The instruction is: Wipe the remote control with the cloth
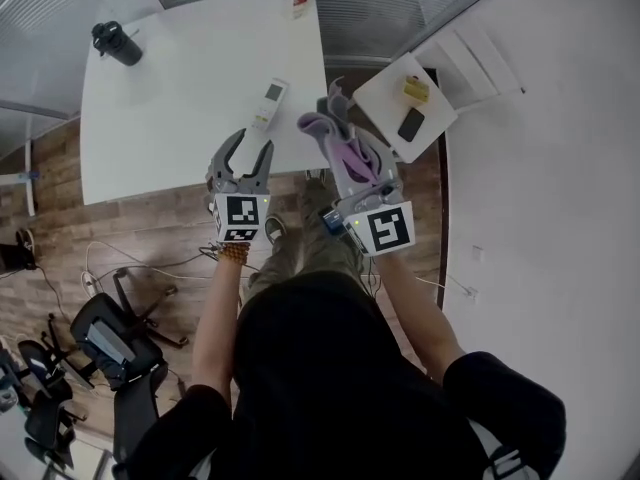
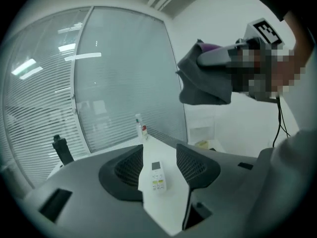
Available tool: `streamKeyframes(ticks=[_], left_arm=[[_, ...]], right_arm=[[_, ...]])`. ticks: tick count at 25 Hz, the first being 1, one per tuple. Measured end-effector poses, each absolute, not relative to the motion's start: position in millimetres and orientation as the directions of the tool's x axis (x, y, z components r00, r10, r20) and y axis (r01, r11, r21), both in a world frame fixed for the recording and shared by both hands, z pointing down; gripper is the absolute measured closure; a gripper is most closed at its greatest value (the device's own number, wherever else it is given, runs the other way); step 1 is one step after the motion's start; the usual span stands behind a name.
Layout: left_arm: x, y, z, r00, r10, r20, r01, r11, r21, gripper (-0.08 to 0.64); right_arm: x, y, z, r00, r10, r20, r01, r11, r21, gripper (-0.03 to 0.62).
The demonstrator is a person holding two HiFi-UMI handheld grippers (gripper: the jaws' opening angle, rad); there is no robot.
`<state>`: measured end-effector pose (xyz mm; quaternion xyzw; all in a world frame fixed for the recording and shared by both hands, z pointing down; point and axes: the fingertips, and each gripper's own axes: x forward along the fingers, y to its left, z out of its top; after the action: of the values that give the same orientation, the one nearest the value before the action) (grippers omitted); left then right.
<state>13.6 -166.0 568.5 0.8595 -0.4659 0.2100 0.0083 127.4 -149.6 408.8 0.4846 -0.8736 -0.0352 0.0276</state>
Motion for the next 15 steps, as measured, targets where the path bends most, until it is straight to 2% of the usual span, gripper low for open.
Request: streamKeyframes(ticks=[15], left_arm=[[16.5,-223.4,718.3,0.389,-0.701,0.598,-0.854,-0.518,-0.053,0.298]], right_arm=[[122.9,-207.3,443.9,-0.588,-0.804,0.091,-0.801,0.594,0.072,0.520]])
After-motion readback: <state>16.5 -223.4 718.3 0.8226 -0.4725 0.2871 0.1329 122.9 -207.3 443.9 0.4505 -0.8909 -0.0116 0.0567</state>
